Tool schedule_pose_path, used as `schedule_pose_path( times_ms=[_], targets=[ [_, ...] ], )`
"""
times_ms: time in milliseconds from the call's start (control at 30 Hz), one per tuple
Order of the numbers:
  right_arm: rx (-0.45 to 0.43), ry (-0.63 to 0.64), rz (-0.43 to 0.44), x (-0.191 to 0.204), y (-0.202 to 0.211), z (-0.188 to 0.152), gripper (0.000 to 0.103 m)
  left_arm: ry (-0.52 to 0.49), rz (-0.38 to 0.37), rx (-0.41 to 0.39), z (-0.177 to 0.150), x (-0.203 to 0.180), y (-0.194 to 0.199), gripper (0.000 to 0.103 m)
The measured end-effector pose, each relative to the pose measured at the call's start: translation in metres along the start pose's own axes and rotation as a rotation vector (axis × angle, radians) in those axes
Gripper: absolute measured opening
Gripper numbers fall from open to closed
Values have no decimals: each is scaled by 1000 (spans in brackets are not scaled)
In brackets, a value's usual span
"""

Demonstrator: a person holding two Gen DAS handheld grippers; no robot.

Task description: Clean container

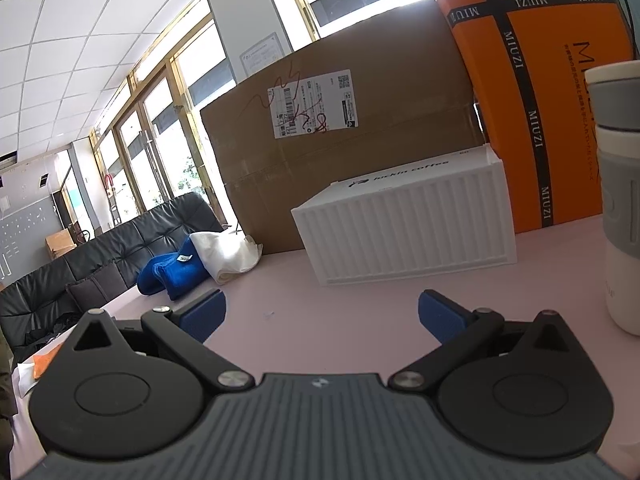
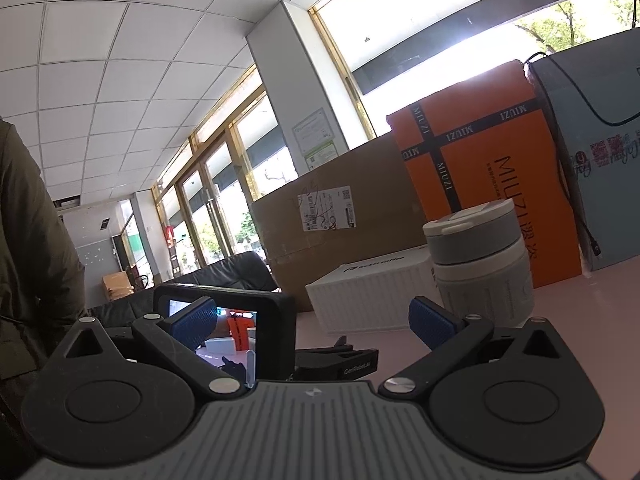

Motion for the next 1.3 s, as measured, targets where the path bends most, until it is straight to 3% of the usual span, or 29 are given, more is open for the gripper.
schedule_pose_path(
  times_ms=[267,367,500,767,1300],
  targets=[
    [-57,32,-118,-26,16,16,103,22,-66,-44,3,0,7,103],
    [-41,49,-244,-54,21,14,103,28,-125,-78,6,-3,14,103],
    [0,13,-336,-80,20,3,103,22,-168,-110,8,-8,19,103],
    [72,192,-351,-64,5,-15,103,43,-197,-107,9,-7,20,103],
    [150,206,-383,-59,-3,-24,103,51,-216,-131,9,-7,28,103]
  ],
)
Point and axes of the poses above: each gripper's, at about its wrist camera, not at the fingertips, and y roughly against the way its jaws point, x to its left, z to its top, the point moved 7 cm from there along -y, roughly the way its jaws point, and after that the axes turned 1 degree about -y, right-handed, at the moved point
